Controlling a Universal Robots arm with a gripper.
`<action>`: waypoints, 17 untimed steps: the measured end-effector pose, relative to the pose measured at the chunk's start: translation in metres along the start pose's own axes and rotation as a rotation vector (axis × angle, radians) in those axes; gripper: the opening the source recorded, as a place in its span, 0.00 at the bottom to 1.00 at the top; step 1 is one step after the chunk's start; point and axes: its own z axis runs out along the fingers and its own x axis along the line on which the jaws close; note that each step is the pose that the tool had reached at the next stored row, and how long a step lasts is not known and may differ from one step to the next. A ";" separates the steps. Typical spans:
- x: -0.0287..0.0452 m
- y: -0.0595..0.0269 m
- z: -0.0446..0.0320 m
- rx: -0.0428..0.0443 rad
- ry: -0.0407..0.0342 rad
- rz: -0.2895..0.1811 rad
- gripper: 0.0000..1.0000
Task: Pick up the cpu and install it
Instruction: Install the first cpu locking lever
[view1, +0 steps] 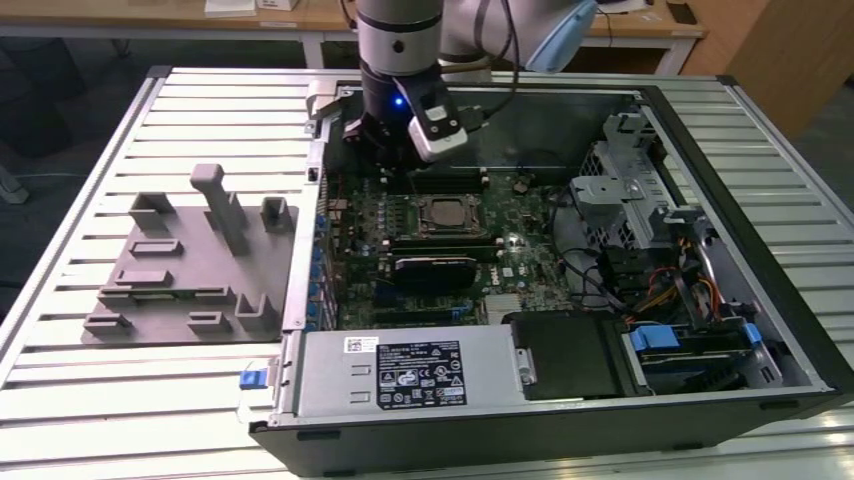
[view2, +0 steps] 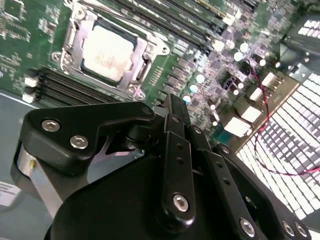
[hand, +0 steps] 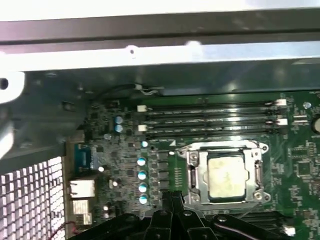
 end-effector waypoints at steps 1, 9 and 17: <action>0.0011 -0.0002 0.0000 -0.0135 0.0005 0.000 0.11; 0.0062 -0.0012 0.0001 -0.1295 0.0082 0.001 0.11; 0.0076 -0.0020 0.0026 -0.2007 0.0127 0.001 0.11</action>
